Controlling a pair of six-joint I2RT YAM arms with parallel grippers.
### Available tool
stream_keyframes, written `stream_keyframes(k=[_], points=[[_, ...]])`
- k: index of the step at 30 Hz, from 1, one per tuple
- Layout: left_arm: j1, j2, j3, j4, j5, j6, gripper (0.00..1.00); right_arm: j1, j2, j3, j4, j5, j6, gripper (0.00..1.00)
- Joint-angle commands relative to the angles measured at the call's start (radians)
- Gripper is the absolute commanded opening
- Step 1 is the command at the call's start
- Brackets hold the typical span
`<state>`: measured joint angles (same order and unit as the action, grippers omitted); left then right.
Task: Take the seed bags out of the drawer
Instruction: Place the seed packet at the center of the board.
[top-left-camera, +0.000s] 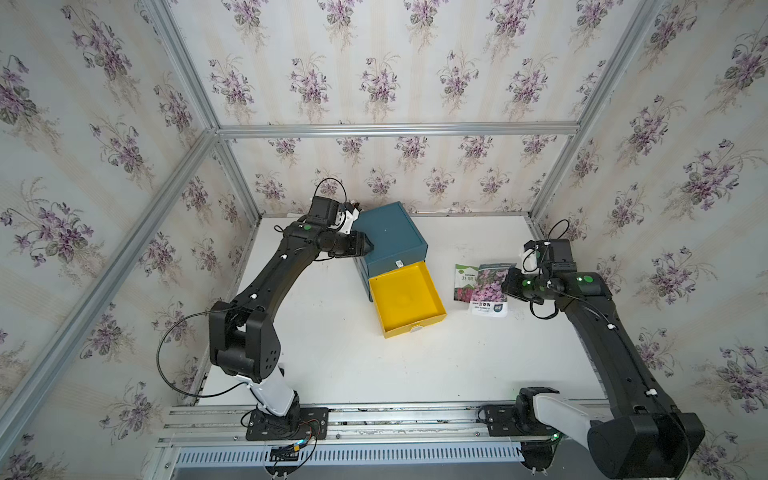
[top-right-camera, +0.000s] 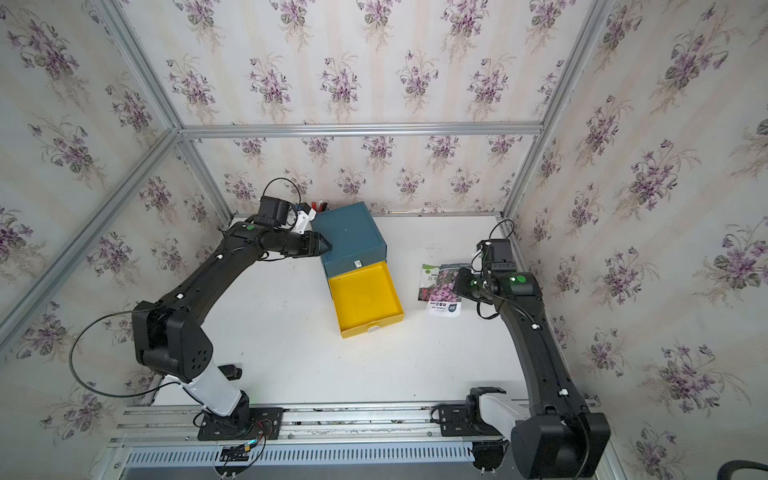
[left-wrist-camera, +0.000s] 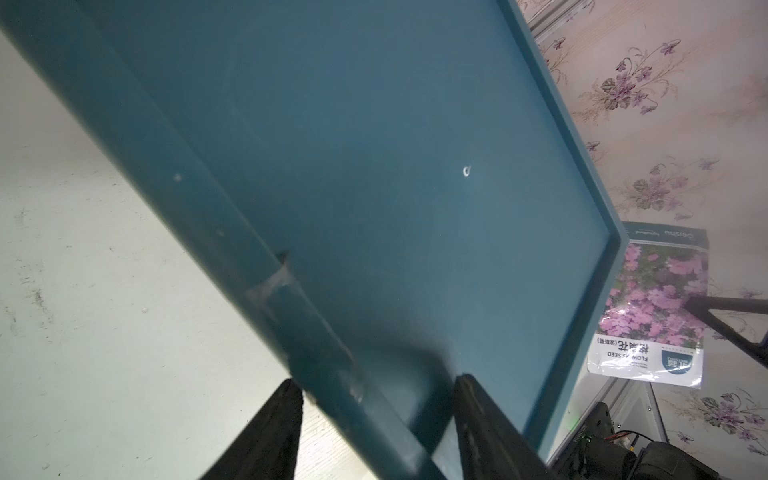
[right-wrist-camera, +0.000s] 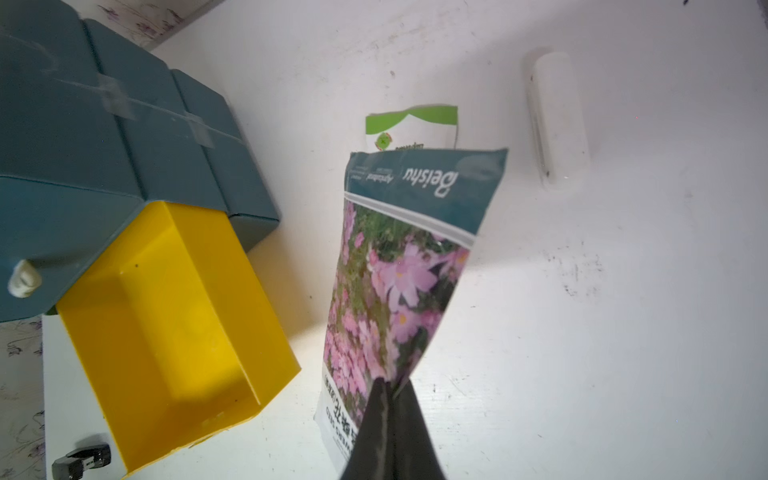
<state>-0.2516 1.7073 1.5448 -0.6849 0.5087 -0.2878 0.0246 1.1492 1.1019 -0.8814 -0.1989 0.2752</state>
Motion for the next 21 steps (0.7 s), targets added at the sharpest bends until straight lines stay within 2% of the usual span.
stream_keyframes(k=[1, 12, 21], points=[[-0.002, 0.021, -0.017, -0.227, -0.103, 0.049, 0.61, -0.028, 0.035, -0.014, 0.01, -0.005, -0.051, 0.0], [-0.002, 0.026, -0.012, -0.229, -0.106, 0.051, 0.61, -0.161, 0.194, -0.06, 0.038, 0.008, -0.133, 0.0], [-0.002, 0.035, 0.004, -0.238, -0.112, 0.058, 0.61, -0.186, 0.325, -0.073, 0.041, 0.024, -0.119, 0.0]])
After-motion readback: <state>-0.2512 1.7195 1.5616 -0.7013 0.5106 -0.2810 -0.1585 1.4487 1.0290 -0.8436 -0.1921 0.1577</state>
